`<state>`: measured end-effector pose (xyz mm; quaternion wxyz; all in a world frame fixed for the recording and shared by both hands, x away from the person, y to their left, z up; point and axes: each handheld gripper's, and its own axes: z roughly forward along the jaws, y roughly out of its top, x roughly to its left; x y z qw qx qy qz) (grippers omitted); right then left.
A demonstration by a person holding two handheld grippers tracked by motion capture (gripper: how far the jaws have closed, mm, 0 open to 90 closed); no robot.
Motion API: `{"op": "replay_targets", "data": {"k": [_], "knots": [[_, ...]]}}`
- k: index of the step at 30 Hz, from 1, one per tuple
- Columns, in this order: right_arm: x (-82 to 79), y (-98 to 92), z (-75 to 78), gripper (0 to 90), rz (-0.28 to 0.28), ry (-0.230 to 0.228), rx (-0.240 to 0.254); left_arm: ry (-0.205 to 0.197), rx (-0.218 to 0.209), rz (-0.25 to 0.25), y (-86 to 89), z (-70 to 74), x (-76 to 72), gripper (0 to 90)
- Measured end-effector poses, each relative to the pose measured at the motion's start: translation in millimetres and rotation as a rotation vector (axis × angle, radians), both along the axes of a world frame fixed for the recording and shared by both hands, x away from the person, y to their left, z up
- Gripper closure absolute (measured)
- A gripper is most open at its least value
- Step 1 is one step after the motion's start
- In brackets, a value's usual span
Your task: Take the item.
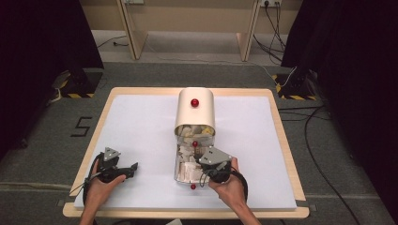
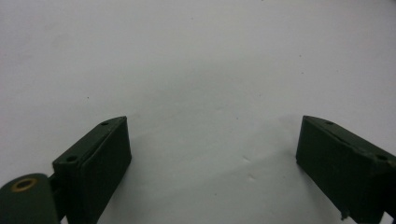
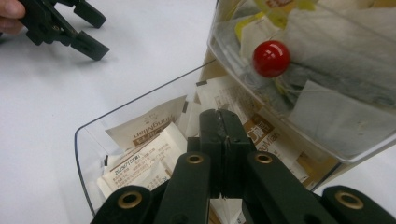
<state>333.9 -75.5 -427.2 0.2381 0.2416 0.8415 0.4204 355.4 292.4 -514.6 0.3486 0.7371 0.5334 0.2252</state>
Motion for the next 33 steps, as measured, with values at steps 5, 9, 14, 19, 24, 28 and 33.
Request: {"op": "replay_targets", "data": {"k": [5, 9, 14, 19, 24, 28, 33], "knots": [[-3.5, -3.0, 7.8, 90.0, 0.013, -0.011, 0.022, 0.000, 0.000, 0.000, 0.0, 0.0, 0.0, 9.3], [-6.0, -4.6, 14.3, 90.0, 0.024, -0.013, 0.049, 0.000, 0.000, 0.000, 0.0, 0.0, 0.0, 9.3], [-7.8, -8.6, 16.9, 90.0, 0.023, -0.011, 0.057, 0.000, -0.002, 0.000, 0.1, 0.0, 0.0, 9.3], [-7.9, -12.4, 14.6, 90.0, 0.021, 0.004, 0.067, 0.000, -0.002, 0.000, 0.2, 0.0, 0.0, 9.3], [-11.2, -19.9, 17.8, 90.0, 0.019, 0.002, 0.087, -0.001, -0.003, 0.000, 0.3, 0.0, 0.0, 9.3], [-14.7, -30.0, 22.6, 90.0, 0.002, -0.013, 0.090, -0.001, -0.003, -0.001, 0.3, 0.0, 0.0, 9.3], [-19.8, -46.7, 24.1, 90.0, -0.024, -0.020, 0.095, 0.000, -0.003, -0.001, 0.3, 0.0, 0.0, 9.3]]}}
